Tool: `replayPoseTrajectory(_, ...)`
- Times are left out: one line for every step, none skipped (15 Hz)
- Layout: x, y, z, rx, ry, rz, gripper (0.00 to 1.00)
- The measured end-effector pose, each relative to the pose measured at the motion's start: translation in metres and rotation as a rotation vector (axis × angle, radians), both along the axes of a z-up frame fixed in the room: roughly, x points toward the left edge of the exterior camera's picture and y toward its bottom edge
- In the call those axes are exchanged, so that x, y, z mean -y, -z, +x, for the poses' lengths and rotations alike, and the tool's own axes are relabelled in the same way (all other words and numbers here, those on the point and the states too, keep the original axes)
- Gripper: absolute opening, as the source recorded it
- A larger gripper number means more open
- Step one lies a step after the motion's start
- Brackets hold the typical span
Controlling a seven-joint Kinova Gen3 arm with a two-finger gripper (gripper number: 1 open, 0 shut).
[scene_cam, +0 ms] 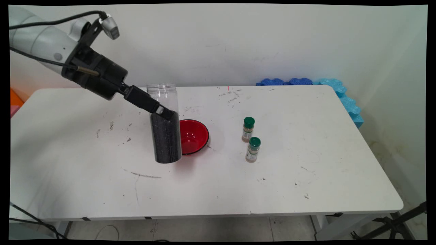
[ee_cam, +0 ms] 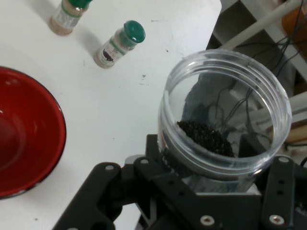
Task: Pour the black seasoning powder in the red bowl
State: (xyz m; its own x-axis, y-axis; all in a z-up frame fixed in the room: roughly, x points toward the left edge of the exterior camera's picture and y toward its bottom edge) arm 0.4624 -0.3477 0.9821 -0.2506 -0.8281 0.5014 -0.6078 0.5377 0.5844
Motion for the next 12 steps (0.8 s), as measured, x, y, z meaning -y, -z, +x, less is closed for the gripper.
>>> replayPoseTrajectory(0.0, 0.003, 0.0, -0.009, -0.018, 0.026, 0.0)
replayPoseTrajectory(0.001, 0.006, -0.001, -0.018, -0.036, 0.052, 0.0)
replayPoseTrajectory(0.001, 0.008, -0.002, -0.024, -0.053, 0.073, 0.0)
replayPoseTrajectory(0.001, 0.012, -0.002, -0.029, -0.076, 0.095, 0.0)
replayPoseTrajectory(0.001, 0.015, -0.003, -0.034, -0.096, 0.117, 0.0)
replayPoseTrajectory(0.001, 0.018, -0.003, -0.037, -0.111, 0.133, 0.0)
replayPoseTrajectory(0.001, 0.022, -0.004, -0.04, -0.124, 0.149, 0.0)
replayPoseTrajectory(0.001, 0.025, -0.005, -0.043, -0.136, 0.165, 0.0)
replayPoseTrajectory(0.001, 0.028, -0.005, -0.048, -0.149, 0.179, 0.0)
replayPoseTrajectory(0.001, 0.031, -0.006, -0.055, -0.167, 0.197, 0.0)
replayPoseTrajectory(0.001, 0.034, -0.007, -0.065, -0.191, 0.223, 0.0)
replayPoseTrajectory(0.001, 0.037, -0.007, -0.075, -0.213, 0.247, 0.0)
